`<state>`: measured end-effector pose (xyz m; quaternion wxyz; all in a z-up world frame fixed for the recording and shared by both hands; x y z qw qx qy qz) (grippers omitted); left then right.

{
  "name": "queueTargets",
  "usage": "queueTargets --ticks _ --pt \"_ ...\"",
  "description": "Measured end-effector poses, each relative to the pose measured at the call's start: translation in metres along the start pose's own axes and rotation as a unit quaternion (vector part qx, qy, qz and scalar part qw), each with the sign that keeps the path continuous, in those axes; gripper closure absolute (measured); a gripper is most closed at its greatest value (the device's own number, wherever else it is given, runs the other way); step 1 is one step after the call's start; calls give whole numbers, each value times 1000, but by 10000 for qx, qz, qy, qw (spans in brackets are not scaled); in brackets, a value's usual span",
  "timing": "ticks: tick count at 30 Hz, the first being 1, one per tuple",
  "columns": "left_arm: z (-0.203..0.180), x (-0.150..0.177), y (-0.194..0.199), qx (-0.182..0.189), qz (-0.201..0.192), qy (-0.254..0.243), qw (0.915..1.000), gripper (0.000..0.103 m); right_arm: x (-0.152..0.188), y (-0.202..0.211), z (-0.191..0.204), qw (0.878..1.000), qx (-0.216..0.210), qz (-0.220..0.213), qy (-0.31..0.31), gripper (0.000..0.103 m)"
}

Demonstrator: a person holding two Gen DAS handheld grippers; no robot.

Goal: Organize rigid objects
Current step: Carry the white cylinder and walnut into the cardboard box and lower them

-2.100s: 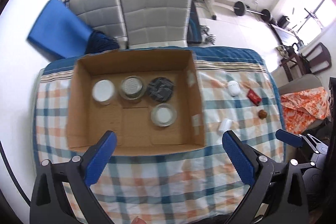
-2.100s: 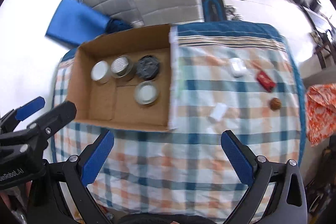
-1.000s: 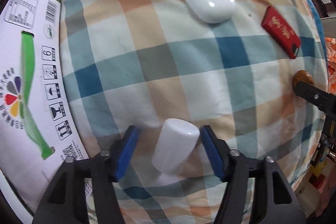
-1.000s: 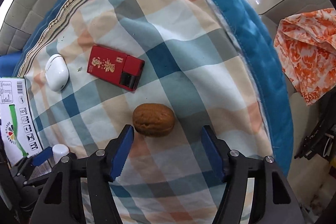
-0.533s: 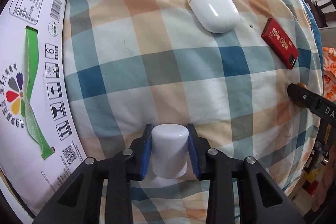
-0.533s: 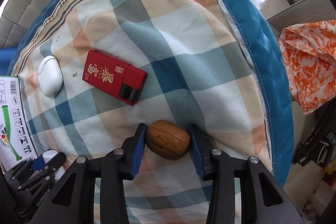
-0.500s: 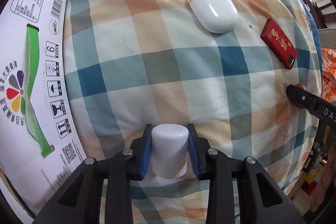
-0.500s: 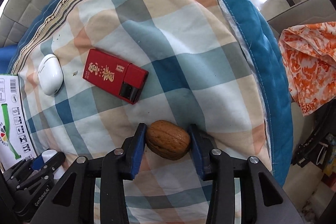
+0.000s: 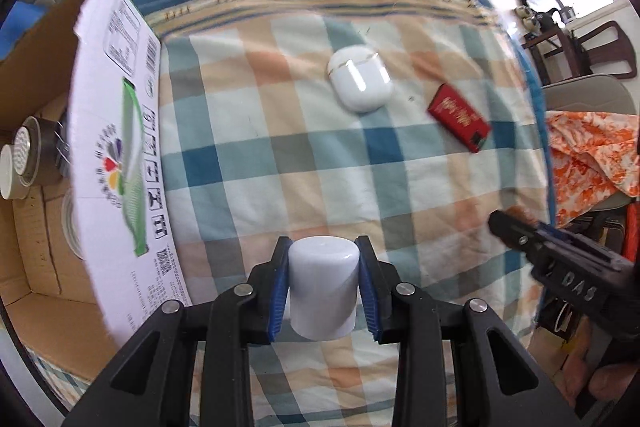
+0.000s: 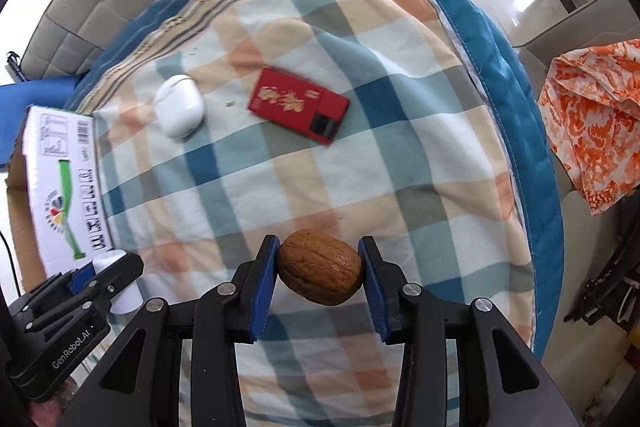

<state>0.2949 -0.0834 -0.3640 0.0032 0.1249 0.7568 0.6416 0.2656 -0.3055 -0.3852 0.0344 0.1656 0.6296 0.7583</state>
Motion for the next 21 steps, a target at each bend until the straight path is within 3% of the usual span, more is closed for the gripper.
queueTargets --ticks 11,21 --pt "15 28 95 369 -822 -36 9959 74 47 62 78 9974 -127 -407 583 60" --pt "123 61 137 205 -1297 473 9902 74 87 78 212 9884 -463 -528 1349 60"
Point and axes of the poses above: each gripper's, at about its wrist camera, not at the fingertips, and y roughly against the way its jaws point, z to its left, x to its underside, the point moved 4 cm from there along -y, roughly the way its jaws point, and after that the axes turned 11 degrees about z, right-handed, at the moved point
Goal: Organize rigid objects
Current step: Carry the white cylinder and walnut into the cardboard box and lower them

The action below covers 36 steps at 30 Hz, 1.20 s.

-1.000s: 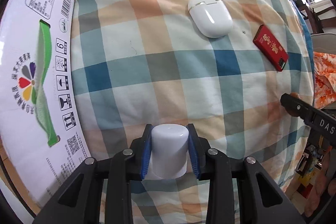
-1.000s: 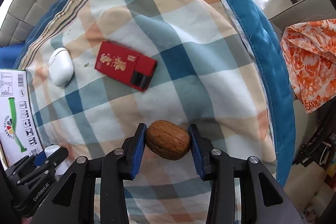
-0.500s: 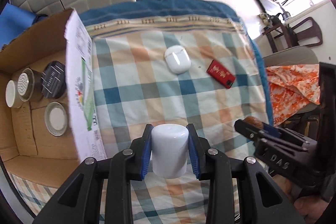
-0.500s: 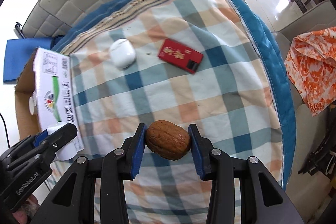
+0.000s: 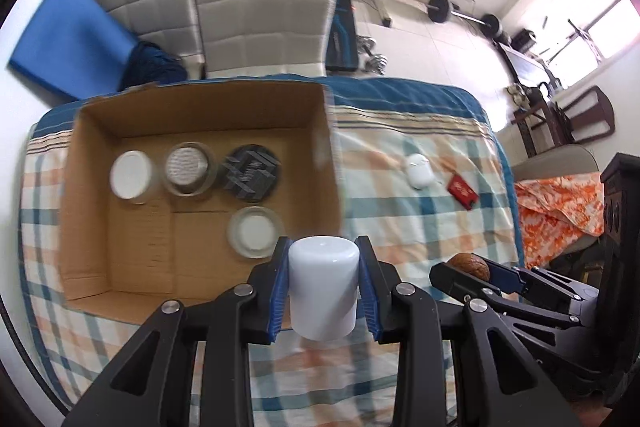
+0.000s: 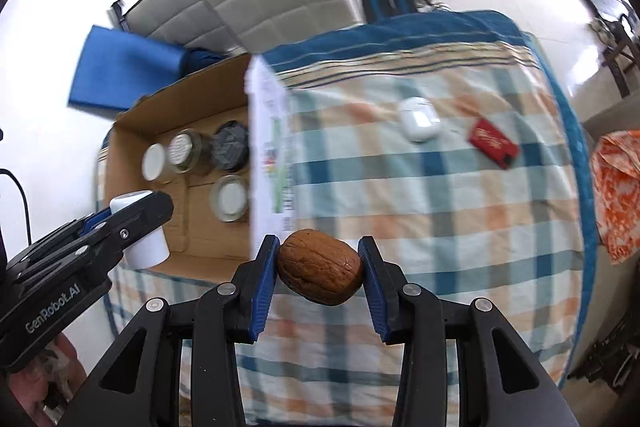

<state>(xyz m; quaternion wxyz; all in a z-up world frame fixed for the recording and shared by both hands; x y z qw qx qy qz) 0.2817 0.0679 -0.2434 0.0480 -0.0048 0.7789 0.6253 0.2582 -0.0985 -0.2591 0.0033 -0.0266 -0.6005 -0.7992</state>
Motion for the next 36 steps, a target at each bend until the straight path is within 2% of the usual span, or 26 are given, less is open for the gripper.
queueTargets --ticks 3,8,11,15,18,23,36 --pt "46 1 4 -148 -22 242 9996 74 -5 -19 45 9996 -121 114 245 60" --pt "122 0 -4 -329 152 637 9973 74 -18 -70 109 9976 -231 399 516 60" --pt "162 -4 -22 -351 393 844 9950 74 -29 -110 138 9962 -227 611 580 60" --pt "201 -11 -60 -308 792 1023 9911 74 -44 -159 158 9942 -232 907 528 60" --pt "215 -16 -93 -147 1142 1042 9879 74 -51 -188 166 9932 -159 1029 514 60" --pt "223 -21 -127 -77 1387 1042 9848 74 -62 -223 171 9918 106 1180 484 60" --pt "215 -19 -163 -153 1687 813 9822 74 -71 -260 175 9865 589 1474 402 60"
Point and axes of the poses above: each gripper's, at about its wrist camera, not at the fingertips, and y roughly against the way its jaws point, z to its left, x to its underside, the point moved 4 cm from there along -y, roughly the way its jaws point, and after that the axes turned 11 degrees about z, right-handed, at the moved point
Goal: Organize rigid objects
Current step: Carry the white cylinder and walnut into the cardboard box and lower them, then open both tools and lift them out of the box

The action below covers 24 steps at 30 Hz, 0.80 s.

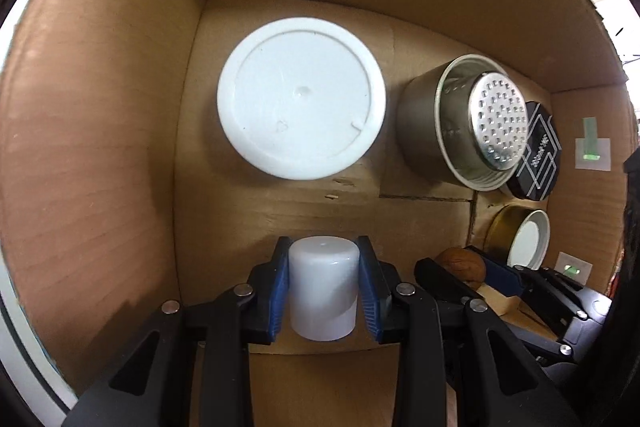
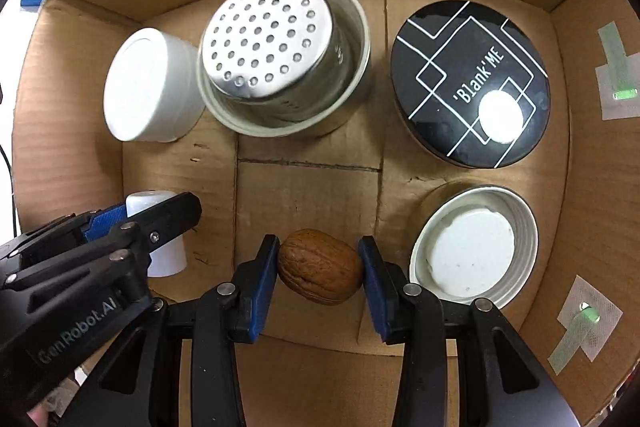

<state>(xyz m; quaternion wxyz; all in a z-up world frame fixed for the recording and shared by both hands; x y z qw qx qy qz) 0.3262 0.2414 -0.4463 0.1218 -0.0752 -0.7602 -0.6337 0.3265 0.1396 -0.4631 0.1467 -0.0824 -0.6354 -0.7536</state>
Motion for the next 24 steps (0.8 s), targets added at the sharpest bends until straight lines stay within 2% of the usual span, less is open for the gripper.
queueTargets --ticks 4,10,12,17,20,22,24 --pt "1 -1 -2 -6 27 -2 10000 74 -8 -4 10 9998 216 36 39 60" --pt "3 0 1 -11 83 38 10000 73 -10 -11 25 9997 223 79 66 57" --pt "4 1 5 -26 73 101 9999 72 -8 -8 23 9998 137 118 104 44" --pt "9 9 18 28 -57 184 9998 65 1 7 32 9998 162 -3 145 27" --pt "8 18 33 63 -178 204 9996 52 6 21 37 9994 264 -113 191 24" --pt "6 24 47 62 -336 208 9992 38 10 30 39 9992 301 -177 212 19" --pt "4 32 61 34 -507 222 9985 29 17 40 40 9989 330 -259 205 12"
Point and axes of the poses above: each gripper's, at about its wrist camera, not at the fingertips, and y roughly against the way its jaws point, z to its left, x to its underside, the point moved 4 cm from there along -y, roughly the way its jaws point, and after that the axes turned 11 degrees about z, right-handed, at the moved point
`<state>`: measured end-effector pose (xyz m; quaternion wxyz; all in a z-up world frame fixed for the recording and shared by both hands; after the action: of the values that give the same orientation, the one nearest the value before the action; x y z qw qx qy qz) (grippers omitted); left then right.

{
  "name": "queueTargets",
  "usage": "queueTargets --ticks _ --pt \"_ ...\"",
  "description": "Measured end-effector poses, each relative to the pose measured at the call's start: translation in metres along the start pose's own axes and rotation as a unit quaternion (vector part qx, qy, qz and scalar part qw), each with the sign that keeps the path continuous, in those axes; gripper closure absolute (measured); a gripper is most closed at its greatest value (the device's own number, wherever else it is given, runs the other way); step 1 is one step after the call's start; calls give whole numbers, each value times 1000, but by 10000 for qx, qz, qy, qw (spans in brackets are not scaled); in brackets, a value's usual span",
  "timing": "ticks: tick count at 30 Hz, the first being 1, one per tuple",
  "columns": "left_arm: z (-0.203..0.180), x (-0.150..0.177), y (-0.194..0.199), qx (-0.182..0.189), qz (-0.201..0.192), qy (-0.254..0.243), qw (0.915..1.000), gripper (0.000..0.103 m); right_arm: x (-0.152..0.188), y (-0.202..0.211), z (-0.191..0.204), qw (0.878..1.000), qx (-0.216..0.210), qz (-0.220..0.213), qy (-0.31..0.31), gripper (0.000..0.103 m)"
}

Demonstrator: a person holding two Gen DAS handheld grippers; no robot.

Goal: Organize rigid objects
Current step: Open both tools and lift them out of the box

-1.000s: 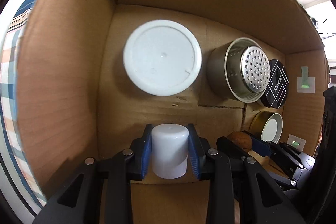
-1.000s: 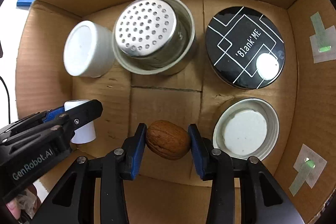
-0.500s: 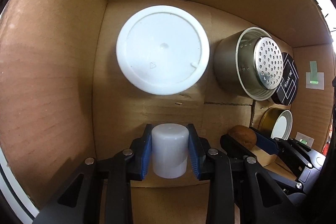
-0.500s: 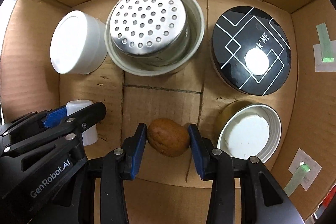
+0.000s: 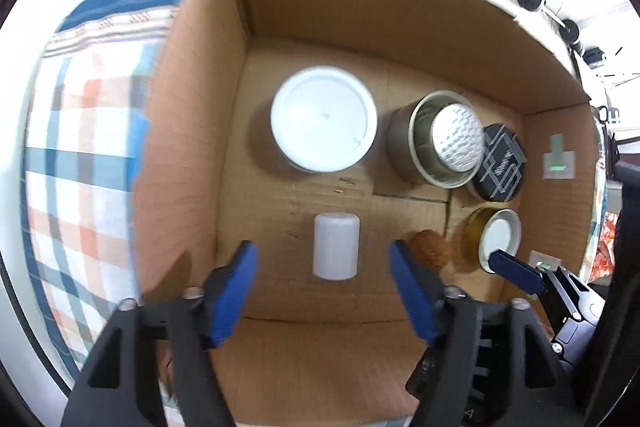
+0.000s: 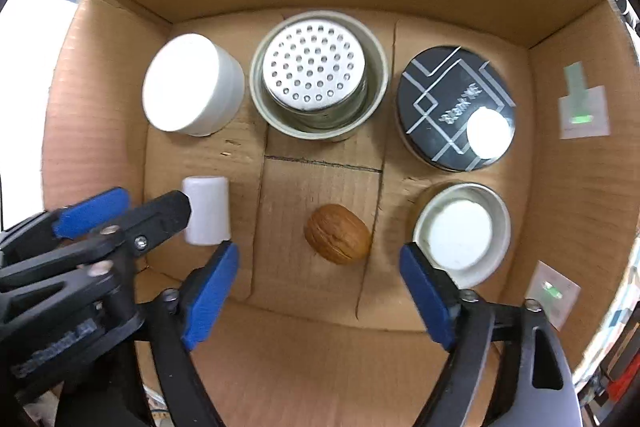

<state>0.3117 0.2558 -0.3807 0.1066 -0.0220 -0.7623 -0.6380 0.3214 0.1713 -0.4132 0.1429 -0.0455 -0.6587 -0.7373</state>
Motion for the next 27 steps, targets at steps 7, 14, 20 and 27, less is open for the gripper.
queueTargets --ticks 7,14,20,27 --pt "-12 27 39 -251 -461 -101 9986 0 28 32 -9 9997 42 -247 -47 1" --pt "-26 45 64 -336 -724 -202 9966 0 62 67 -35 9981 23 -612 -87 1" --pt "-38 76 96 -526 -1074 -314 9923 0 102 108 -59 9952 40 -974 -98 0" --pt "-61 105 126 -544 -1364 -444 9882 0 136 146 -69 9918 -31 -1275 41 0"
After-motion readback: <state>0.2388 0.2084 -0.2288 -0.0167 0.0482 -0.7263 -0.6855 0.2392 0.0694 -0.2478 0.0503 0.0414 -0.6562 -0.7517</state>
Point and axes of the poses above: each gripper's, at about its wrist camera, not at the fingertips, and y roughly against the way its jaws point, z to its left, x to its underside, the point moved 4 cm from there along -y, roughly the way its jaws point, and after that the axes turned 11 degrees about z, right-handed, at the moved point
